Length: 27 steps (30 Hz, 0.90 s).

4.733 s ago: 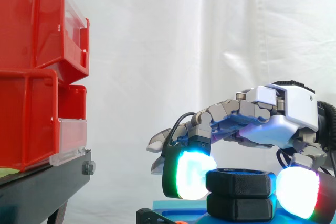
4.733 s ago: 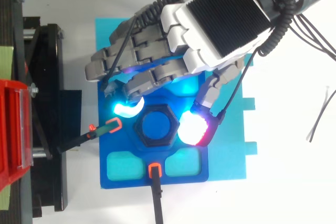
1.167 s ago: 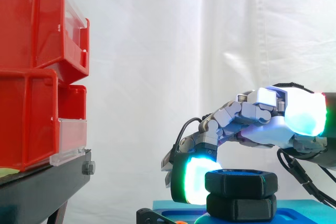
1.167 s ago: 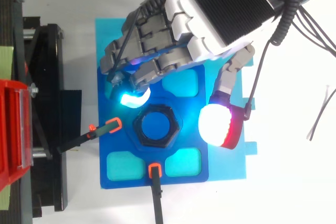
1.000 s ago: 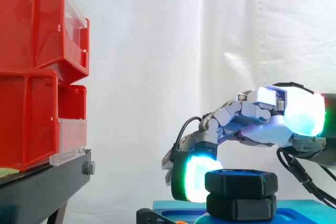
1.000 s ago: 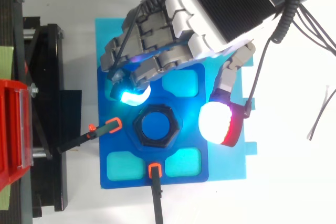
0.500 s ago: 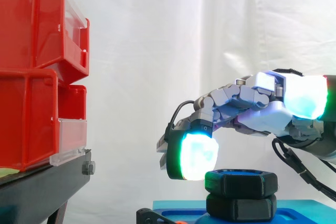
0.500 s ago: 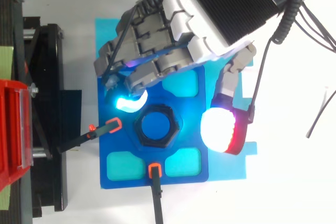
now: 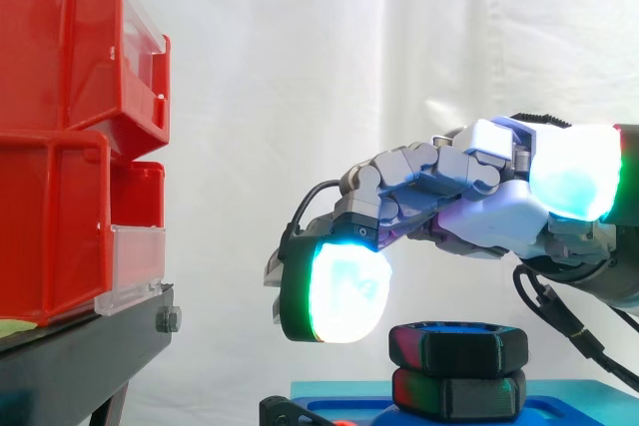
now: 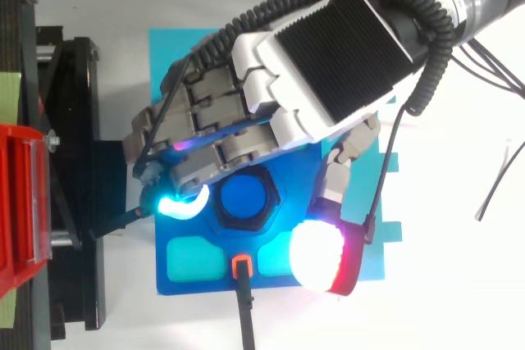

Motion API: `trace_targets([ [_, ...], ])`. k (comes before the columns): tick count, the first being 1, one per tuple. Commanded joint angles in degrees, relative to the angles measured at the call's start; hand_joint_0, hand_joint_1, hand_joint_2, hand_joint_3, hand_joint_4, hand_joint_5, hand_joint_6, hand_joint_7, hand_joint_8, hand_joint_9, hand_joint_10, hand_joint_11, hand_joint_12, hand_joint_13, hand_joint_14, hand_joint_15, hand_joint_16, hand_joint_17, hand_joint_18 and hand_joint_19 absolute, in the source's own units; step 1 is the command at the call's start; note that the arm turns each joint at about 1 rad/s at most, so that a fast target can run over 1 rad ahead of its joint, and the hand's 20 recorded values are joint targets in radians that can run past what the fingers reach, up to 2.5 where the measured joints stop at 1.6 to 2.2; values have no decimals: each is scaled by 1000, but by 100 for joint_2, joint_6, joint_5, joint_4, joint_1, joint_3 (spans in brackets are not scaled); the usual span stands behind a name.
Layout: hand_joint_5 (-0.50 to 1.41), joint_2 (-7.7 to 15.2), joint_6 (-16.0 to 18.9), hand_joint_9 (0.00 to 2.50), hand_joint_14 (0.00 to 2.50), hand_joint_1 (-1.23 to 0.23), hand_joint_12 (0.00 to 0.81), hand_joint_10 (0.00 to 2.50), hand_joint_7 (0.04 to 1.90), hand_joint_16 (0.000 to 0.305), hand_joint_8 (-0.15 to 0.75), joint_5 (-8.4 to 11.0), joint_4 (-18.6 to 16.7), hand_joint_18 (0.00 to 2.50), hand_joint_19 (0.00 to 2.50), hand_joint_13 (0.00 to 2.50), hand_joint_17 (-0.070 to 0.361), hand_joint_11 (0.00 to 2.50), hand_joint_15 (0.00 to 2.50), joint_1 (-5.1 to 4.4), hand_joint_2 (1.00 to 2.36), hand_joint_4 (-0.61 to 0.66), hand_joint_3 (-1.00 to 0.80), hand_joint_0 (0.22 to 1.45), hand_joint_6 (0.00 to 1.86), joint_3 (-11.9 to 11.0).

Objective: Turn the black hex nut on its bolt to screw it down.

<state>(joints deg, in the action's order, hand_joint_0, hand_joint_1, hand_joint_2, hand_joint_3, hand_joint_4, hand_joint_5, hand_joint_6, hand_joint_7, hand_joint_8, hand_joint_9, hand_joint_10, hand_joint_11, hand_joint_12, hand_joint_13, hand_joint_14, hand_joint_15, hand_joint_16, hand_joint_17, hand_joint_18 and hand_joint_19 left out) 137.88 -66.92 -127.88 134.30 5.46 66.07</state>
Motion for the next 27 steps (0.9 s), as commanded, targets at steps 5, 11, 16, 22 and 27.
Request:
trace_targets([
  [5, -152, 134, -6, 620, 8, -94, 446, 9, 973, 66, 401, 114, -53, 850, 419, 725, 149, 438, 255, -72, 1000, 376, -500, 397, 591, 28],
  [11, -152, 230, 179, 619, 8, -96, 446, 9, 977, 66, 401, 140, -255, 851, 421, 725, 149, 437, 259, -98, 1000, 369, -500, 397, 590, 20],
  [16, -156, 239, 188, 623, 8, -100, 447, 9, 948, 66, 401, 140, -255, 852, 419, 725, 148, 439, 259, -98, 1000, 375, -500, 398, 615, 20],
  [22, -195, 230, 179, 624, 8, -99, 443, 12, 707, 66, 400, 123, -184, 853, 412, 731, 147, 435, 257, -89, 1000, 369, -500, 403, 800, 20],
  [27, -208, 230, 179, 627, 7, -85, 440, 9, 700, 65, 401, 88, -184, 853, 405, 729, 146, 452, 248, -63, 1000, 369, -500, 406, 877, 20],
])
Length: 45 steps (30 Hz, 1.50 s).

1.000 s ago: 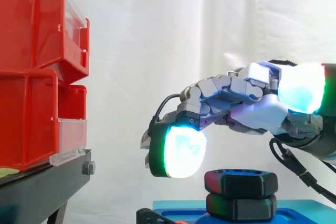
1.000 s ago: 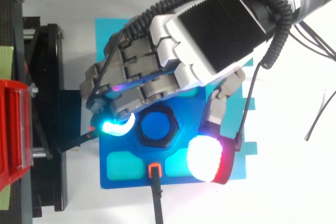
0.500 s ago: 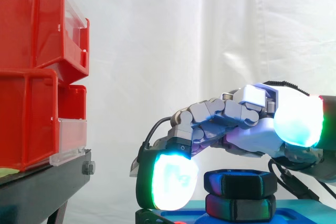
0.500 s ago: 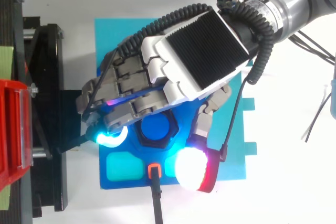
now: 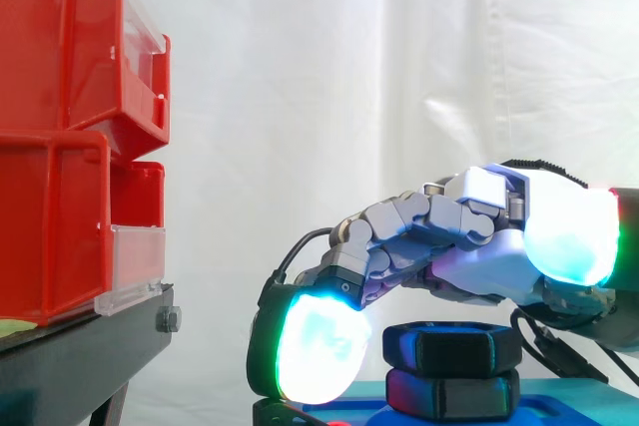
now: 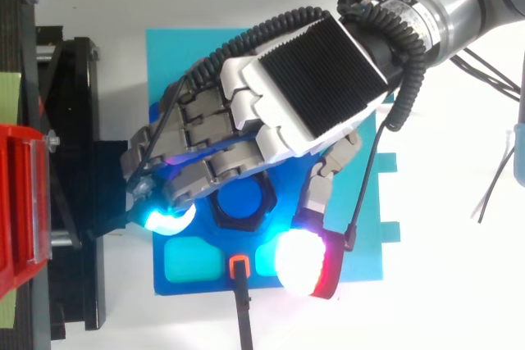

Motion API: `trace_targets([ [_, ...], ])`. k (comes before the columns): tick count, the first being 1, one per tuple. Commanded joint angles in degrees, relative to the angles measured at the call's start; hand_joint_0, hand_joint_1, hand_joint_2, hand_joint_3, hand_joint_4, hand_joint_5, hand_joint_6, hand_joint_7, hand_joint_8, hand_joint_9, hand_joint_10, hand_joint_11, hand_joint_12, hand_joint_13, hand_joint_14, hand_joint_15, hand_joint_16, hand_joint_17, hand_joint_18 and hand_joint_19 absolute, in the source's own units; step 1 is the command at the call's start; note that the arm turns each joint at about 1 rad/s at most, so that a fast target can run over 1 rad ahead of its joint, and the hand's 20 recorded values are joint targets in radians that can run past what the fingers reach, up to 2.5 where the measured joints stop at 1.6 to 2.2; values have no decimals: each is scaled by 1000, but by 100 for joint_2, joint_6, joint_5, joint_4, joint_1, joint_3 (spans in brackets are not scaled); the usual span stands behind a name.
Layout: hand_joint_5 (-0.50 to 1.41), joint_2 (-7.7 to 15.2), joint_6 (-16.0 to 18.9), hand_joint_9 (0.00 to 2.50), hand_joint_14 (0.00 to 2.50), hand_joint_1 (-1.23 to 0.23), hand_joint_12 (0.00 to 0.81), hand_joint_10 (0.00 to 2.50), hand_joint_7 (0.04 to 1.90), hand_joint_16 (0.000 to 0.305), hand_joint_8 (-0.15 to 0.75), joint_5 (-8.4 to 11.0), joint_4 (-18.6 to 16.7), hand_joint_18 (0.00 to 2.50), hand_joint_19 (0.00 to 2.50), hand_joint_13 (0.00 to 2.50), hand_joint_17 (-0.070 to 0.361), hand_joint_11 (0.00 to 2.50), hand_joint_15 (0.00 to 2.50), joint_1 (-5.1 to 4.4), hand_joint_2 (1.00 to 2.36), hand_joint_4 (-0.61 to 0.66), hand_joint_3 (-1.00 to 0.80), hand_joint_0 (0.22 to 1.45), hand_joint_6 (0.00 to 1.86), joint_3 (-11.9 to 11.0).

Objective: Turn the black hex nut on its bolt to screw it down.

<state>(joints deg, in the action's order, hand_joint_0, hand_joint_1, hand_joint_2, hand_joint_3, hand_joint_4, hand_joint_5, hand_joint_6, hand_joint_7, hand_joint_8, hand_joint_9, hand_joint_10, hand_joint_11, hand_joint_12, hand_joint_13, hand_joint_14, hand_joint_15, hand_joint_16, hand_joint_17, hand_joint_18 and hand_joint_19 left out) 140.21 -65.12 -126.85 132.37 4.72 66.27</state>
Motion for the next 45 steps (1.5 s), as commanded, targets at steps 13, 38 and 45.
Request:
trace_targets([
  [13, -210, 6, 8, 626, 8, -121, 437, 11, 686, 64, 399, -112, -9, 851, 406, 733, 144, 482, 254, 64, 1000, 385, -500, 412, 922, 0],
  [38, -205, -3, 17, 654, 8, -151, 438, 11, 697, 64, 401, -402, -115, 868, 412, 747, 143, 488, 260, 267, 1000, 360, -500, 415, 874, -18],
  [45, -197, -3, 35, 654, 8, -154, 436, 12, 706, 64, 400, -411, -115, 869, 413, 746, 144, 479, 263, 267, 1000, 374, -500, 415, 795, -53],
])
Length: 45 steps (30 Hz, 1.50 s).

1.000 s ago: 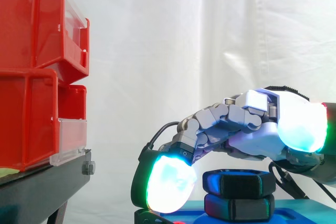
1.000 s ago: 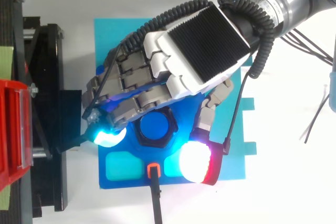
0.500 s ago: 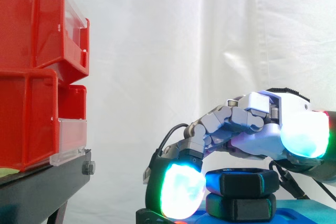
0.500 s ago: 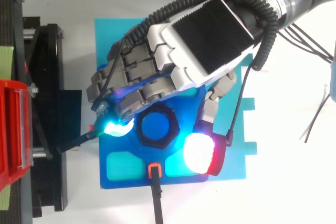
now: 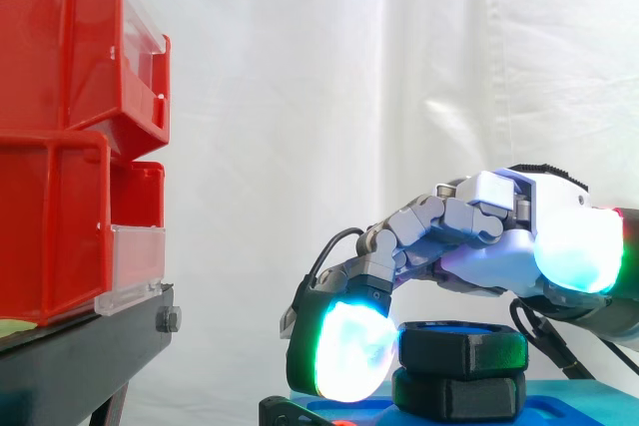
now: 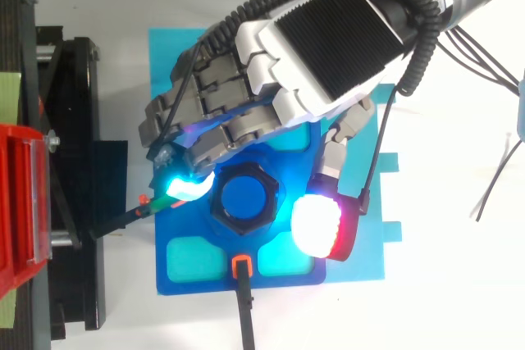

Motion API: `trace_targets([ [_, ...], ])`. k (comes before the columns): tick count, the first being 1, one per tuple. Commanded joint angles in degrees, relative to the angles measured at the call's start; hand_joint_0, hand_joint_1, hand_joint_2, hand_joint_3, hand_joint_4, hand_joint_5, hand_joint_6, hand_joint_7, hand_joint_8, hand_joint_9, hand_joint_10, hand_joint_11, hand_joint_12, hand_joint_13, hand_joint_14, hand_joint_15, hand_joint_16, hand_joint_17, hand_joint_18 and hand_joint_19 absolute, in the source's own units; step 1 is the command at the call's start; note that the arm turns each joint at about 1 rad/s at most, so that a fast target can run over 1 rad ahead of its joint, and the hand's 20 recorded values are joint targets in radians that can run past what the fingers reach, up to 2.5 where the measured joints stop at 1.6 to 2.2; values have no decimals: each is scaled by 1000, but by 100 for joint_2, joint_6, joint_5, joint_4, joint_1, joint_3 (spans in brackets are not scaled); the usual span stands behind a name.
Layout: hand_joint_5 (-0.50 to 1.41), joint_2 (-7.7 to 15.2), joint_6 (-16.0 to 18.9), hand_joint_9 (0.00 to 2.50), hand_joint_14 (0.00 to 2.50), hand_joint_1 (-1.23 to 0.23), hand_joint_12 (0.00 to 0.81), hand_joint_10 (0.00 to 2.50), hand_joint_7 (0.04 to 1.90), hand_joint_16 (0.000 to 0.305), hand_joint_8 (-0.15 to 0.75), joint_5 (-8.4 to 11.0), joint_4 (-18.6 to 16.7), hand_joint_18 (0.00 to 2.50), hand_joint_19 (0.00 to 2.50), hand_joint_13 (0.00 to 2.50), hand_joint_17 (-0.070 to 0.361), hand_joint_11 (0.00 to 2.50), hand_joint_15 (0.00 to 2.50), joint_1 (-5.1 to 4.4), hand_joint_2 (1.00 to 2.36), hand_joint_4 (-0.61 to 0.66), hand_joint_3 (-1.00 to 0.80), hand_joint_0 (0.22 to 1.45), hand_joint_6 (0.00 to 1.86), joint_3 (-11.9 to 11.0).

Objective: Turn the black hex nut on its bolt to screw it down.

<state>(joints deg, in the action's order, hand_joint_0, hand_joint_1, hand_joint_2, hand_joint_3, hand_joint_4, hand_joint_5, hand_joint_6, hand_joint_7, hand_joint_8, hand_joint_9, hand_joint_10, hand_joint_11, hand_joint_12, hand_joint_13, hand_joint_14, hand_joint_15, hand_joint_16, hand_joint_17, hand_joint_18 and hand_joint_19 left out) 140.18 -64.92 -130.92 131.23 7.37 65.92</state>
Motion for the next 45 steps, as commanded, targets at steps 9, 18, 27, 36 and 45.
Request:
trace_targets([
  [9, -170, 0, 33, 656, 8, -158, 439, 9, 897, 64, 398, -3, -44, 869, 413, 750, 143, 483, 263, 46, 1000, 389, -500, 413, 636, -18],
  [18, -177, 0, 50, 668, 8, -160, 440, 9, 835, 64, 396, -153, -44, 871, 413, 759, 144, 481, 264, 125, 1000, 385, -500, 413, 687, -18],
  [27, -185, 0, 94, 682, 8, -163, 437, 9, 758, 64, 396, -205, -53, 887, 417, 779, 145, 498, 271, 195, 1000, 383, -500, 413, 739, -27],
  [36, -167, 0, 138, 681, 8, -153, 443, 9, 956, 66, 396, -311, -53, 895, 409, 783, 148, 486, 272, 274, 1000, 393, -500, 403, 599, -53],
  [45, -182, 0, 182, 663, 8, -302, 464, 8, 876, 71, 413, -399, 17, 926, 388, 787, 160, 495, 270, 301, 1000, 429, -500, 351, 633, -290],
])
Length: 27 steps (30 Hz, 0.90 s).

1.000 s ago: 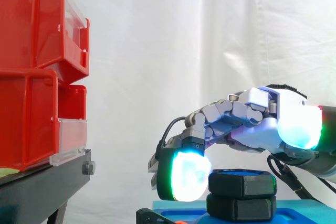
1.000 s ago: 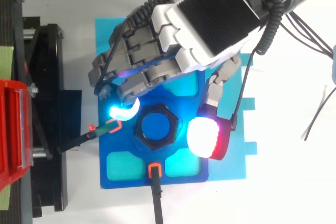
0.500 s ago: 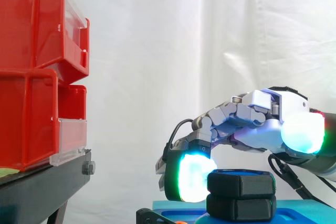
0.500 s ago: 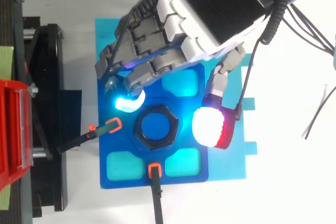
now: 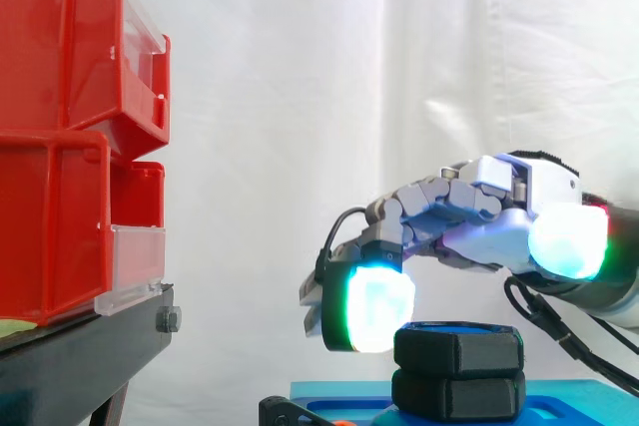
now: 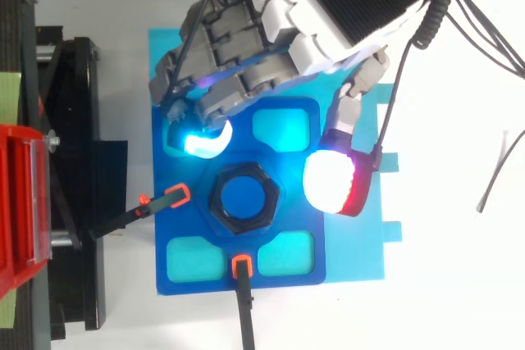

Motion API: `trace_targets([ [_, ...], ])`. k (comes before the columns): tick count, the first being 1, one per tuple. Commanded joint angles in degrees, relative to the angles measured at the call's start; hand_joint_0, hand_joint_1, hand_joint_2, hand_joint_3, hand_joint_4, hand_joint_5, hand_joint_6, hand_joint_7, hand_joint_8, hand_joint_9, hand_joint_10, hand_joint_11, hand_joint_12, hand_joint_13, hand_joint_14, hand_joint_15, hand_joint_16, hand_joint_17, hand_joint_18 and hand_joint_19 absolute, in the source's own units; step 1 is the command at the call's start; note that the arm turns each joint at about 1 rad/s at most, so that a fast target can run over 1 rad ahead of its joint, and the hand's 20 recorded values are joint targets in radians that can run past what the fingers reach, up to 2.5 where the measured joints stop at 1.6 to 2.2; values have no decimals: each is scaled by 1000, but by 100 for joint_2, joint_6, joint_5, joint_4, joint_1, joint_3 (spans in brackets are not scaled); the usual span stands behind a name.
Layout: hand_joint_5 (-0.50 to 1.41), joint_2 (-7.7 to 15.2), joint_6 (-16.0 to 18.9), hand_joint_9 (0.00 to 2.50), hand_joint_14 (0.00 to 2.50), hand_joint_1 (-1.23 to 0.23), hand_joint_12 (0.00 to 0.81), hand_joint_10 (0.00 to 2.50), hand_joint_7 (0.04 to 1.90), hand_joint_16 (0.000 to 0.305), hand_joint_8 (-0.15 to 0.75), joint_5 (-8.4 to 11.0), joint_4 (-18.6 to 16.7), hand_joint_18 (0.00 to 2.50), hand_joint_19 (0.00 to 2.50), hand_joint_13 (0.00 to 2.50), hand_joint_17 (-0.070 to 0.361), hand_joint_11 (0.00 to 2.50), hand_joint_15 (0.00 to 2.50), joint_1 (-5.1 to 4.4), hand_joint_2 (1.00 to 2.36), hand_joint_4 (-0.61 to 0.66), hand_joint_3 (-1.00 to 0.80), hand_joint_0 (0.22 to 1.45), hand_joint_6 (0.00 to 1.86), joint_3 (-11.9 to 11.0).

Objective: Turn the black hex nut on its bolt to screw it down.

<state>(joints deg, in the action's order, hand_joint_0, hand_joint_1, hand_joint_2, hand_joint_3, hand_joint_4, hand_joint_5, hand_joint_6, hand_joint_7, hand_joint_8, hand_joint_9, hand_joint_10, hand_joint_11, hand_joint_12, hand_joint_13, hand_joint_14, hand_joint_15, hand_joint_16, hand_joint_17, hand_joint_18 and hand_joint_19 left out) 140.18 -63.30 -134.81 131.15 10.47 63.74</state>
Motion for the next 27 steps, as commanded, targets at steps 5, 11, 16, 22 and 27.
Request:
trace_targets([
  [5, -196, 0, 11, 634, 7, -419, 469, 8, 846, 73, 413, 25, 42, 921, 377, 775, 163, 489, 261, -89, 1000, 443, -500, 332, 642, -72],
  [11, -191, 0, 2, 612, 7, -510, 472, 8, 992, 73, 408, 201, 51, 919, 383, 768, 165, 500, 265, -282, 1000, 435, -500, 318, 544, -72],
  [16, -193, 0, 11, 605, 7, -618, 481, 7, 992, 74, 413, 464, 51, 923, 388, 768, 167, 506, 272, -414, 1000, 444, -500, 291, 551, -72],
  [22, -198, 0, -7, 592, 8, -708, 459, 8, 962, 69, 392, 526, 148, 905, 403, 762, 155, 519, 280, -519, 1000, 424, -500, 335, 582, -72],
  [27, -202, 0, 2, 588, 8, -741, 453, 8, 946, 68, 383, 535, 165, 904, 405, 763, 152, 529, 282, -537, 1000, 415, -500, 344, 587, -72],
])
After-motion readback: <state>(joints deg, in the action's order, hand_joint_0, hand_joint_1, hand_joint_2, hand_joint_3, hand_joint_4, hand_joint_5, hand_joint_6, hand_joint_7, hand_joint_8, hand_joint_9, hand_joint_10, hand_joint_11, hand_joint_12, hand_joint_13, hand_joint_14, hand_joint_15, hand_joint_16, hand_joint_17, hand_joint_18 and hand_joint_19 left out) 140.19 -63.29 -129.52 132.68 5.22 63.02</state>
